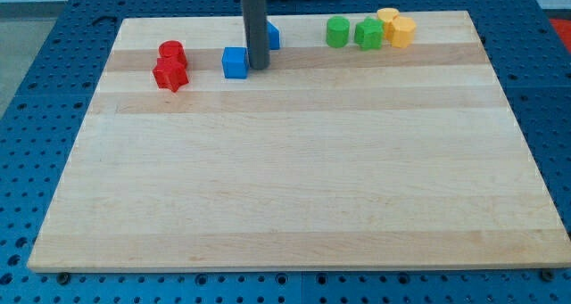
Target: Move the blue triangle towards group of blocks
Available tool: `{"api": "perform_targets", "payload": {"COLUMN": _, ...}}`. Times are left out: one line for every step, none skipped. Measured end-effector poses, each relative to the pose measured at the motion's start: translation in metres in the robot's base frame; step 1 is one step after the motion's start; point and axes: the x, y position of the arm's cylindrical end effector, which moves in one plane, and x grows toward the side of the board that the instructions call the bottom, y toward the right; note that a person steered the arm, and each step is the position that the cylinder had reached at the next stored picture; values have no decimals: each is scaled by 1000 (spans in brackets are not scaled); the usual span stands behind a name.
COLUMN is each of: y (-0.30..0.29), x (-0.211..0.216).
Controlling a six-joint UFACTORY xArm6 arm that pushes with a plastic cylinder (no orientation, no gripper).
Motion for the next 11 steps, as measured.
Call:
{"api": "perform_targets", "payload": {"y": -48, "x": 6}}
{"api": "perform_targets", "payload": {"y": -47, "x": 12}}
{"api": "perform_targets", "payload": {"y": 7, "x": 7}}
{"api": "perform_targets", "payload": {"y": 46, "x": -12}}
{"api": "perform_targets", "payload": {"y": 57, "x": -44}}
{"api": "perform_targets", "payload": {"y": 28, "x": -75}}
{"api": "perform_targets", "payload": {"y": 15, "x": -72}}
{"api": "perform_targets", "payload": {"y": 1, "x": -87}}
{"api": "perform_targets", "payload": {"y": -21, "x": -95}}
{"api": "perform_targets", "payload": {"y": -47, "x": -76}}
{"api": "perform_targets", "payload": {"y": -66, "x": -47}}
